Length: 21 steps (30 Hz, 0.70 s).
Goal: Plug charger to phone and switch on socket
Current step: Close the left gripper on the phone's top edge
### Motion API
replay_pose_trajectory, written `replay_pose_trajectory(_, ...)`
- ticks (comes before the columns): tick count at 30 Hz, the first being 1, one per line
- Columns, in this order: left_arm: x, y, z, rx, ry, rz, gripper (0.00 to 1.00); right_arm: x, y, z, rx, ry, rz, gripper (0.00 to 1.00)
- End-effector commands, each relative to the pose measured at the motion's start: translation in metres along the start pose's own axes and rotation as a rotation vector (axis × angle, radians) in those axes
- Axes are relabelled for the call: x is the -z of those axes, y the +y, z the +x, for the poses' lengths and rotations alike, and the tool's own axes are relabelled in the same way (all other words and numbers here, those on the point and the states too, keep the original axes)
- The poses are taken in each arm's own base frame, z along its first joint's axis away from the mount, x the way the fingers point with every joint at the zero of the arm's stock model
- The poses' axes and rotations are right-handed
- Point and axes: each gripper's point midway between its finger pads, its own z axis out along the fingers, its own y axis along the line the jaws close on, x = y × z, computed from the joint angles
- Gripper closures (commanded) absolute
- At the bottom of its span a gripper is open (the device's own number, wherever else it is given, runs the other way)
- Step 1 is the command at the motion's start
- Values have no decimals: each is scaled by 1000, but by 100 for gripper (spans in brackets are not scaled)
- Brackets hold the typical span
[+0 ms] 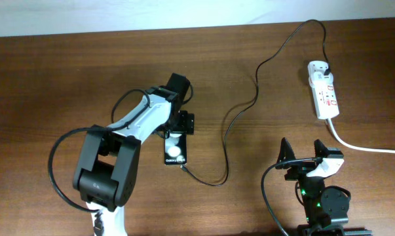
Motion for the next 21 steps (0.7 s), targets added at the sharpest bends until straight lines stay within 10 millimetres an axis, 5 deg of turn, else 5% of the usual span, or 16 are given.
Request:
replay_pose_trajectory(1, -27, 35, 15, 44, 70, -96, 1, 0, 0, 3, 3, 5, -4, 1)
replay_pose_trajectory(21, -24, 9, 82, 138, 316, -25, 0, 0, 0, 3, 3, 5, -4, 1)
